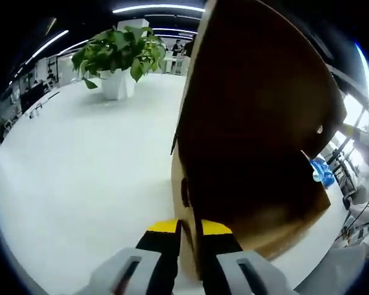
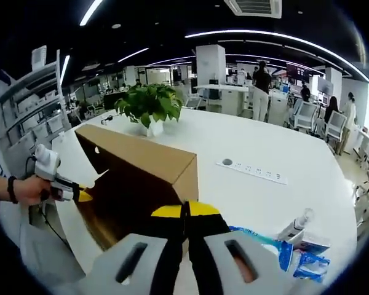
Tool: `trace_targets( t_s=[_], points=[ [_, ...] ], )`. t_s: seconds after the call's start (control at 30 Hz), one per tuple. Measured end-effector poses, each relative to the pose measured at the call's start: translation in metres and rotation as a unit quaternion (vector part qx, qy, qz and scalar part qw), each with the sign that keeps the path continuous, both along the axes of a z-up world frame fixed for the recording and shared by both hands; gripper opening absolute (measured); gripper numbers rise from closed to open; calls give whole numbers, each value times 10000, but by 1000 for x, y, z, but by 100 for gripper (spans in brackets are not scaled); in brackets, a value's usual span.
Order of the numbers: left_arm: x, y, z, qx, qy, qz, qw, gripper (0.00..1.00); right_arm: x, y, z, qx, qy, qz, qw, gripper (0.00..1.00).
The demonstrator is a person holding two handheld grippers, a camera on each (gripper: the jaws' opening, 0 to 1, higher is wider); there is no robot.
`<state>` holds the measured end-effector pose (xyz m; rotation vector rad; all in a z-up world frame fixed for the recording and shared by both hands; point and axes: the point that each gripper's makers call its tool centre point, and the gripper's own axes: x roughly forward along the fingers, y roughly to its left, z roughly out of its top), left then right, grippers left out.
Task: Operate the shoe box by opening the lid, removing the specified soft item, and placing it in the target area until the item is outside and the box remains undamaged.
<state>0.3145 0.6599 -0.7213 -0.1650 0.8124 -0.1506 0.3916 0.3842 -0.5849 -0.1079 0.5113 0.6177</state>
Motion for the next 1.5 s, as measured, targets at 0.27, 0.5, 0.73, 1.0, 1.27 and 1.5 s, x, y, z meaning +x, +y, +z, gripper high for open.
trace_targets(
  t_s=[0.27,0.5,0.73,1.0,1.27,1.5],
  points=[
    [-4,1,1,-175,-69,-85,9998,12,-8,-2,-8,43,-14,-56,10000,0],
    [-12,5,18,77,-368,-362,9986,13,-22,-3,-16,36,-33,-88,9999,0],
    [-19,9,42,71,-672,-442,9967,13,-39,-5,-28,83,57,-149,9998,0],
    [-23,1,55,-39,-831,-684,9942,12,-55,-10,-42,144,226,-255,9993,0],
    [-24,-5,62,-97,-952,-746,9926,8,-71,-16,-57,164,401,-319,9986,0],
    [-28,-3,63,-96,-949,-734,9927,7,-79,-16,-68,465,626,-494,9957,0]
  ],
)
